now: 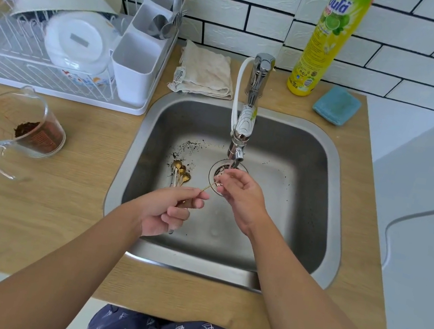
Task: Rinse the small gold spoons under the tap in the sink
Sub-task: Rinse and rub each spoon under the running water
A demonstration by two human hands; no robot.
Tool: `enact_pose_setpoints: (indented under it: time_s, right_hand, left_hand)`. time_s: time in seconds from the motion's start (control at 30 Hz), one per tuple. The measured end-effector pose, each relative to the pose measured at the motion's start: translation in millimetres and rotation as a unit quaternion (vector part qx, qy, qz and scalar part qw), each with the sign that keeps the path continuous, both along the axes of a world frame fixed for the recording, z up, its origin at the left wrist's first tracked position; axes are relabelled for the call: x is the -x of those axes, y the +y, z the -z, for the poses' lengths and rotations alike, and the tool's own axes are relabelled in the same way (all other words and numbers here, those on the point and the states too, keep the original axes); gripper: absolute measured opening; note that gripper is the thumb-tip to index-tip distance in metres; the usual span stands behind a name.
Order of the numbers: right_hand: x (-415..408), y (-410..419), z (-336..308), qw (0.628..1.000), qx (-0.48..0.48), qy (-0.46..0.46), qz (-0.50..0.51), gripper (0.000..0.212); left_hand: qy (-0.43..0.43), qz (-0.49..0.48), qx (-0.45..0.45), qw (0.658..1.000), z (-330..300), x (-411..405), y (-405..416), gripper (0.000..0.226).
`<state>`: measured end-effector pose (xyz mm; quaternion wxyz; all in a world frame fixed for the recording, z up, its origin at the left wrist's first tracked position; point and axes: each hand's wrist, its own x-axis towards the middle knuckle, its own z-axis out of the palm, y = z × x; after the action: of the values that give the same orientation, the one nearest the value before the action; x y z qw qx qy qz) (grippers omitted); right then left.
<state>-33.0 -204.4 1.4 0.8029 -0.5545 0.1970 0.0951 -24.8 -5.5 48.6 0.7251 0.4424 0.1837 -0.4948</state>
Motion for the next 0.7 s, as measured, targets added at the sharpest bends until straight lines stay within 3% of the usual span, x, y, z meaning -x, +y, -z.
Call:
enact_pose_setpoints:
  time_s: [0.07, 0.13, 0.23, 0.33, 0.53, 0.6, 0.7]
  right_hand:
    - [-1, 1, -2, 0.998, 0.059, -0.008, 0.020, 0.004]
    - [-3, 2, -2, 0.995, 0.093, -0.006, 0.032, 0.013]
    - [-2, 3, -2, 0.994, 0.105, -0.010, 0.008, 0.013]
    - [-2, 4, -2, 0.994, 0.107, -0.016, -0.010, 0.006]
    - [-5, 8, -4, 0.995, 0.093, 0.006, -0.038, 0.014]
    - [-6, 6, -7, 0.995, 0.098, 0.009, -0.005, 0.011]
    - [-5, -9, -11, 0.988, 0.090, 0.022, 0.123, 0.015]
  left_hand:
    - [-0.063, 0.035, -0.071, 0.995, -1, 1, -2, 0.019]
    - [-0.148, 0.083, -0.161, 0.972, 0, 2, -4, 0.020]
    - [-0.207, 0.105, -0.223, 0.947, 4, 3, -5, 0.022]
    - [-0.226, 0.110, -0.236, 0.939, 5, 6, -6, 0.023]
    - [-0.247, 0.090, -0.246, 0.933, 12, 8, -10, 0.023]
    - [-0.250, 0.073, -0.237, 0.936, 14, 6, -8, 0.020]
    - [-0.233, 0.001, -0.193, 0.953, 14, -2, -17, 0.016]
